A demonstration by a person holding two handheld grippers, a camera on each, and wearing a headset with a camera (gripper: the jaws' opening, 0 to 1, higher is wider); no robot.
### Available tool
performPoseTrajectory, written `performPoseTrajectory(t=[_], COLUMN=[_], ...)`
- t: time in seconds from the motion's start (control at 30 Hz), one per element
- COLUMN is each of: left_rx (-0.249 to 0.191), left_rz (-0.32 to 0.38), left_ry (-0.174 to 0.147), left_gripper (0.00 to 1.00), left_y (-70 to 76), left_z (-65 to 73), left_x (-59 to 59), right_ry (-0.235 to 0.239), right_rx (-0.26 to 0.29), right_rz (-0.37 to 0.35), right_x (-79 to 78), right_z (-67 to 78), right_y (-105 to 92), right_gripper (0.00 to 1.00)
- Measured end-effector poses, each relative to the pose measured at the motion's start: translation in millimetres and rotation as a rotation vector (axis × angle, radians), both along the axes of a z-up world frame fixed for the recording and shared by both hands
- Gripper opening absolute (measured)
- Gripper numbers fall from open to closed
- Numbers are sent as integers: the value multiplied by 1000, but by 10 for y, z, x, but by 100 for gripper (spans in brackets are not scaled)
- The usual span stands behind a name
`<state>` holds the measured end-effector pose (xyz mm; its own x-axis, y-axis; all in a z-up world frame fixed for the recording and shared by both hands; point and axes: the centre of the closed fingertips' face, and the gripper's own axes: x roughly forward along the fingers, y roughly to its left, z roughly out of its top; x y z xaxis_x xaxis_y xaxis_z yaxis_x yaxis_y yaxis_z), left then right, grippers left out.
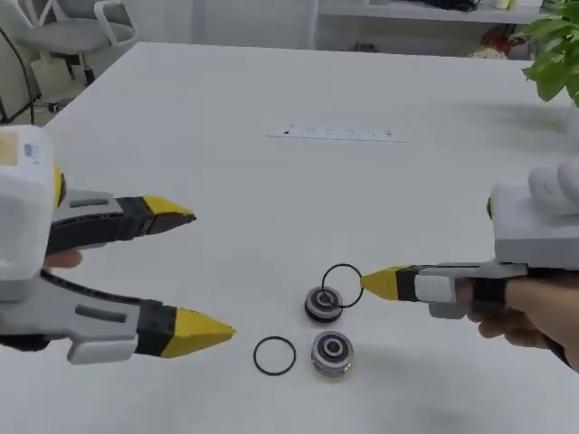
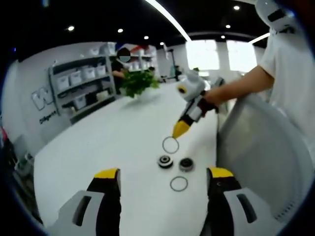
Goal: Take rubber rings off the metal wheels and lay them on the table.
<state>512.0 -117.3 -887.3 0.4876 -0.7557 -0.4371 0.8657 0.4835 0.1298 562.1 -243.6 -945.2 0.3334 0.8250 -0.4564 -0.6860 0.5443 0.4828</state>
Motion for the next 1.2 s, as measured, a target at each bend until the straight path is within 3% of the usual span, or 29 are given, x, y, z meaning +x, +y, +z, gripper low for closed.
performPoseTrajectory(t=[0.13, 0.5, 0.67, 0.8, 1.2], left_rx=[-34, -68, -52, -65, -78], left_rz=[42, 107, 121, 128, 139], left_ry=[13, 53, 77, 93, 112], left_gripper=[73, 74, 74, 74, 74], left_y=[83, 173, 187, 181, 158], left_z=[-12, -166, -291, -328, -393], left_x=[-44, -153, -211, -243, -274], right_ry=[-10, -26, -32, -30, -2], right_rx=[17, 44, 59, 66, -5], right_rz=[-1, 25, 43, 61, 185], right_x=[1, -48, -87, -129, -394], right_z=[54, 135, 174, 184, -25], right_y=[19, 146, 229, 306, 509], right_gripper=[0, 0, 0, 0, 0])
